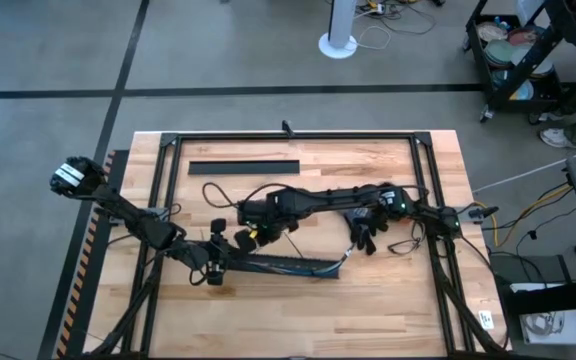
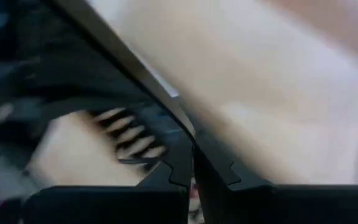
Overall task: Ziptie cables
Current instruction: Put the colored zip-tied cables into the black cable duct
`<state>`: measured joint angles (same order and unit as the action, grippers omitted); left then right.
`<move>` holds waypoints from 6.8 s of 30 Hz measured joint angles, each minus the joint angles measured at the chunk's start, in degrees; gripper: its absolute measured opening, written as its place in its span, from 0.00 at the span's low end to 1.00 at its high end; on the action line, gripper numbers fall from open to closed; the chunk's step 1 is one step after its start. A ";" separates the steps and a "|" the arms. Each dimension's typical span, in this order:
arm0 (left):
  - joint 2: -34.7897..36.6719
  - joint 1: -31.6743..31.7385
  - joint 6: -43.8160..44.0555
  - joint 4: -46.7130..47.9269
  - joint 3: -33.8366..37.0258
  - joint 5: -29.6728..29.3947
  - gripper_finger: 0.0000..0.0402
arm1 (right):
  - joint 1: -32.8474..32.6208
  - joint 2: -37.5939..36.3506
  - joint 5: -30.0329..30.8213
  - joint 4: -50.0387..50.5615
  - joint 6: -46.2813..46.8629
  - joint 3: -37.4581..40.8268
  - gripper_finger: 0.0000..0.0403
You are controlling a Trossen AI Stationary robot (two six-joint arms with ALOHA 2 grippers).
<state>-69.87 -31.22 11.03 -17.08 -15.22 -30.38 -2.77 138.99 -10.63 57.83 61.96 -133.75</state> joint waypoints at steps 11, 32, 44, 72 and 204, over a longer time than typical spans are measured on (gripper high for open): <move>-0.02 0.00 -0.02 -0.21 0.02 -0.01 0.00 | -0.63 2.24 -4.75 -1.91 3.10 -0.11 0.00; -0.02 0.11 -0.04 -0.24 0.02 -0.12 0.00 | 0.07 2.66 -4.36 -2.87 4.01 -0.09 0.00; -0.02 0.17 -0.04 0.00 0.02 -0.08 0.00 | 0.07 2.68 -3.87 -4.68 3.40 1.87 0.00; -0.02 0.73 -0.09 -0.09 0.02 -0.21 0.00 | -3.24 2.68 6.19 -5.89 2.07 0.93 0.00; 0.13 9.57 5.14 1.62 0.37 8.60 0.00 | -8.01 2.25 31.77 -15.90 -10.62 7.20 0.00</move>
<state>-69.73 -21.65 16.16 -15.46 -14.85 -21.78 -10.79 141.24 21.14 41.93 51.34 -126.55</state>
